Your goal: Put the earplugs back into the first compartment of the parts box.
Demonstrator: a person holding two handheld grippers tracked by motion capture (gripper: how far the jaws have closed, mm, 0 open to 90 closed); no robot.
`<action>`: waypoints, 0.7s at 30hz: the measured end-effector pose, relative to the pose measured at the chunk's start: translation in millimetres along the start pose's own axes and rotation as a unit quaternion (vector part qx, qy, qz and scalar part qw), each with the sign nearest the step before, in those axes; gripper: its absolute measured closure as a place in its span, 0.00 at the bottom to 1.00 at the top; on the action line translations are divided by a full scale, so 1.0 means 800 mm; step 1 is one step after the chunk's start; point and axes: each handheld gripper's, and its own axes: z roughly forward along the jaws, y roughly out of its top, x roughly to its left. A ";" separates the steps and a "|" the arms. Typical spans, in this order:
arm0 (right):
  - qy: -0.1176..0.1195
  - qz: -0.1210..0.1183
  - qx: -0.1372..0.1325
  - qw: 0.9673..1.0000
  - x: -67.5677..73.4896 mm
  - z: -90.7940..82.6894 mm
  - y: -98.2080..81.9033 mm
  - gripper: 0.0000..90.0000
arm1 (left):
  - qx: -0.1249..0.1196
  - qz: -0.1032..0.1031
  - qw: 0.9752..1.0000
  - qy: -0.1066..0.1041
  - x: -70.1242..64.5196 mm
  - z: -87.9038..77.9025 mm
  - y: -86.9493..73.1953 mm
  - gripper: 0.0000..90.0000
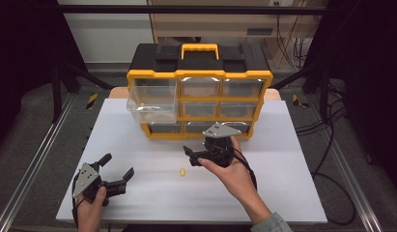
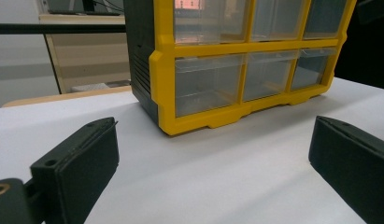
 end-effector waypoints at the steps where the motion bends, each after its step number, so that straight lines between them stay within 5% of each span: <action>1: 0.002 0.003 0.004 1.000 0.001 0.002 -0.004 0.11 | -0.001 0.001 1.000 0.000 0.000 0.000 0.000 0.01; 21: 0.019 0.010 0.068 0.997 0.015 0.031 -0.049 0.11 | -0.002 0.000 1.000 0.000 0.001 -0.001 0.000 0.01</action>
